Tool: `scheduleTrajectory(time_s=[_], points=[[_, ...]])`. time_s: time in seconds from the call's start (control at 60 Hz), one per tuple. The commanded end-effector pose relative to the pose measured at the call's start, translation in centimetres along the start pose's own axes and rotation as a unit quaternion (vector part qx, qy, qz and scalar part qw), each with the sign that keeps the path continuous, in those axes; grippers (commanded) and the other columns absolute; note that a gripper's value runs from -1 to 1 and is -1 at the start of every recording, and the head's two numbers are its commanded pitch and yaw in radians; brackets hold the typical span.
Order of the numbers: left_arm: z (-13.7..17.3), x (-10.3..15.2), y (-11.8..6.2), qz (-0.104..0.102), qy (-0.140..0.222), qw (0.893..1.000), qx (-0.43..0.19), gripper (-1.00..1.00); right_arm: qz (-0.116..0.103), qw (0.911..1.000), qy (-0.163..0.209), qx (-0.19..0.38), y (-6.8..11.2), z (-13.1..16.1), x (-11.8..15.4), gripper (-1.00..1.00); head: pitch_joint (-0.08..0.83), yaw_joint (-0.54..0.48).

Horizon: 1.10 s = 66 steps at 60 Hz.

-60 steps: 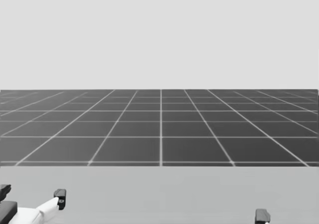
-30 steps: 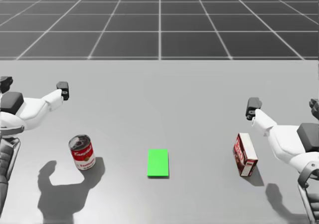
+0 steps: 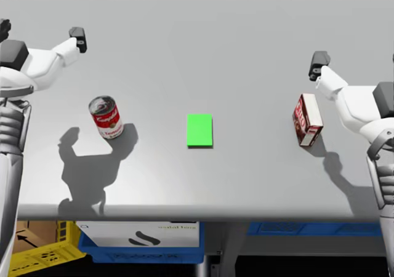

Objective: Look at the card. If it is red, pick the object on the left. If it is green, pick the object on the right.

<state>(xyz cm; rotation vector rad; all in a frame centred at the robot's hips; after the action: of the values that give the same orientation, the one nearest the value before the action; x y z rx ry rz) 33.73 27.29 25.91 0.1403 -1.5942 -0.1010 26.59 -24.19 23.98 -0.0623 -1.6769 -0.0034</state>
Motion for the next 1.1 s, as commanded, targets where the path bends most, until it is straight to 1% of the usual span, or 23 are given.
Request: scheduleTrajectory(time_s=[0.017,0.2,0.35,0.417,0.65,0.733,0.867,0.933,0.95,0.983,1.0,1.05,1.1], points=[[0.1,0.2,0.0,0.002,-0.003,1.000,0.000,-1.00,-0.006,1.0000,0.003,0.003,0.2,0.0,-0.2,-1.00,0.735,0.01],[0.2,0.3,0.0,0.003,-0.006,1.000,0.001,-1.00,-0.004,1.0000,0.001,0.005,0.2,0.1,0.0,-1.00,0.731,-0.03],[0.3,0.4,0.0,0.003,-0.008,1.000,0.000,-1.00,-0.004,1.0000,0.002,0.006,0.2,0.0,-0.1,-1.00,0.730,-0.12],[0.4,0.4,0.0,0.004,-0.009,1.000,0.000,-1.00,-0.004,1.0000,0.002,0.006,0.2,0.0,-0.1,-1.00,0.724,-0.19],[0.4,0.4,-0.2,0.005,-0.010,1.000,-0.001,-1.00,-0.005,1.0000,0.000,0.008,0.1,0.0,0.0,-1.00,0.722,-0.31],[0.4,0.4,-0.2,0.005,-0.009,1.000,-0.001,-1.00,-0.005,1.0000,0.000,0.008,0.1,0.0,-0.1,-1.00,0.718,-0.34],[0.4,0.4,-0.2,0.006,-0.009,1.000,0.001,-1.00,-0.006,0.9999,0.001,0.009,0.2,0.1,-0.1,-1.00,0.707,-0.33],[0.5,0.4,-0.2,0.007,-0.008,1.000,0.001,-1.00,-0.013,0.9999,-0.002,0.009,0.2,0.3,0.2,-1.00,0.703,-0.33],[0.5,0.4,-0.2,0.008,-0.008,1.000,0.002,-1.00,-0.022,0.9997,-0.004,0.005,0.3,0.5,0.4,-1.00,0.701,-0.33],[0.5,0.4,-0.2,0.009,-0.008,1.000,0.002,-1.00,-0.032,0.9995,-0.004,0.005,0.4,0.6,0.5,-1.00,0.699,-0.33],[0.5,0.4,-0.2,0.010,-0.009,1.000,0.002,-1.00,-0.046,0.9988,-0.001,0.016,0.8,1.1,0.9,-1.00,0.695,-0.33],[0.6,0.4,-0.2,0.011,-0.009,1.000,0.001,-1.00,-0.061,0.9978,0.005,0.027,1.1,1.7,1.2,-1.00,0.690,-0.33],[0.6,0.4,-0.2,0.011,-0.009,1.000,0.001,-1.00,-0.076,0.9959,0.019,0.045,1.9,3.1,1.6,-1.00,0.684,-0.33]])
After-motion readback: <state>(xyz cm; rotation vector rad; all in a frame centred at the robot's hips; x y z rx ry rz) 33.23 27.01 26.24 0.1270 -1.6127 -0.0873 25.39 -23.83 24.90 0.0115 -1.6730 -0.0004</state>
